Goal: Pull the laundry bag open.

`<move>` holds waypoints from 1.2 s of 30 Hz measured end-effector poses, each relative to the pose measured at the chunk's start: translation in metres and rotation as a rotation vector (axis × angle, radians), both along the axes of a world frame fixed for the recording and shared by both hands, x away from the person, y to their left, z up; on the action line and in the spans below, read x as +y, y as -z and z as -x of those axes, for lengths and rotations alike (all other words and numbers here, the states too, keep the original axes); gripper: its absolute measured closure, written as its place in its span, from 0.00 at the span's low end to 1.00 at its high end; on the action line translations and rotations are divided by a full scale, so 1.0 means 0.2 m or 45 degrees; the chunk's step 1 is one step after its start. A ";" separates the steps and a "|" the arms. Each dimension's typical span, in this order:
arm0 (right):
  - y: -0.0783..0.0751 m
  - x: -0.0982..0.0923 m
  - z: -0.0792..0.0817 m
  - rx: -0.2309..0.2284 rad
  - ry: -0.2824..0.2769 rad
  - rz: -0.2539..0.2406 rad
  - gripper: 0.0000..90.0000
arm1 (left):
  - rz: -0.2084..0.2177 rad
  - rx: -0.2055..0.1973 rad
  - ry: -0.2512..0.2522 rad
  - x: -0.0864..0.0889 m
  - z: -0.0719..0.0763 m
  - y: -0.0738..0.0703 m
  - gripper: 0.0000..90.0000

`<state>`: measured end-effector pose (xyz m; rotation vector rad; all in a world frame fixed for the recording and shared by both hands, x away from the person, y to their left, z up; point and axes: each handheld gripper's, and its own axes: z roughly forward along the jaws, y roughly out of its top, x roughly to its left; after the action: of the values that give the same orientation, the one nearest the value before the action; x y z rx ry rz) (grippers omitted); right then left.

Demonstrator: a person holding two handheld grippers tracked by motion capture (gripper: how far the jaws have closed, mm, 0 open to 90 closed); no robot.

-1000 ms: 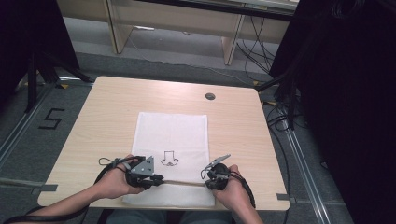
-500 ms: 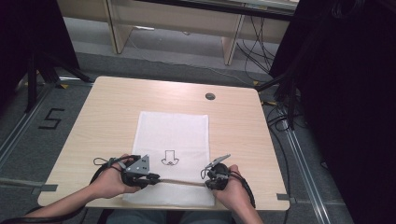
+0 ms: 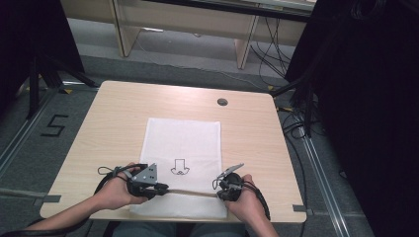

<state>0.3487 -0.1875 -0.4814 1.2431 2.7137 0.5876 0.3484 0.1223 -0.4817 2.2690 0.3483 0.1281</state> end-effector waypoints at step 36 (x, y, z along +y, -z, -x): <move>0.00 0.00 0.00 -0.020 0.012 0.068 1.00 | -0.135 -0.014 -0.187 0.35 0.01 0.02 0.91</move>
<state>0.3479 -0.1872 -0.4804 1.2333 2.6904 0.5182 0.3458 0.1931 -0.4853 2.3452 0.5134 0.2401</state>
